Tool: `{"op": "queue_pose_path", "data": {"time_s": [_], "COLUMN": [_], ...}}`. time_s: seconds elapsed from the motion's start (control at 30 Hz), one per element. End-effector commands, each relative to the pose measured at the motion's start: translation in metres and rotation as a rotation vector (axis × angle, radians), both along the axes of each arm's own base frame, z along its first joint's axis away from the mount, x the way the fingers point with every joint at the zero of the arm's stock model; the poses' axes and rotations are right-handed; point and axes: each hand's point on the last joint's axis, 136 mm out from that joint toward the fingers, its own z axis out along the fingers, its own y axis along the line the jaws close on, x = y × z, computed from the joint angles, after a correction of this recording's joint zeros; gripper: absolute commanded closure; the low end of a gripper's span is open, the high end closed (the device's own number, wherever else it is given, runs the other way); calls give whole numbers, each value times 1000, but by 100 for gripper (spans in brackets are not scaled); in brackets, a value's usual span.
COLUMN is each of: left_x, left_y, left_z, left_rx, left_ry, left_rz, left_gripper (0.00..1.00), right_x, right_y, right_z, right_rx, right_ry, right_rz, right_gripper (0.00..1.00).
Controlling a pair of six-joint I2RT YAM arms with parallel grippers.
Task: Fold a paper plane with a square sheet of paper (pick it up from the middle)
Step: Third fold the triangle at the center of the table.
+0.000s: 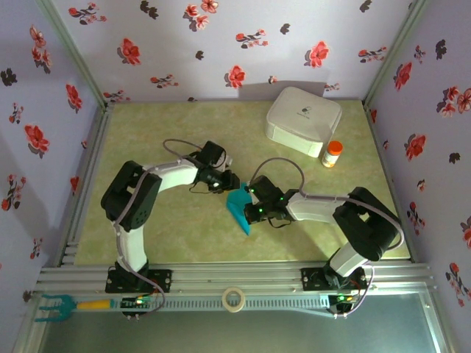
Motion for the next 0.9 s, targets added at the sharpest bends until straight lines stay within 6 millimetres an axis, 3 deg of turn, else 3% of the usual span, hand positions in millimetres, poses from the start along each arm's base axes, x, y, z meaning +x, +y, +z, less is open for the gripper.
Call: {"op": "queue_pose_path", "data": {"time_s": [0.0,0.17,0.4,0.87], "left_x": [4,-11,-41,-71], "left_y": [11,16,5,-1], "left_z": [29,38,43,11], "left_rx": [-7,-79,-258,-267], "left_ry": [-71,-83,-44,35], "left_rz": [34,68,83,88], "left_gripper": [70,76,100,100], "right_x": [1,3,4,3], "right_y": [-5,-5,-4,-5], "right_z": [-11,-13,-13,-15], "right_rx": [-43,-51,-53,-59], "right_ry": [17,18,20,24], "right_rz": [4,7,7,4], "right_gripper": [100,100,100,100]}}
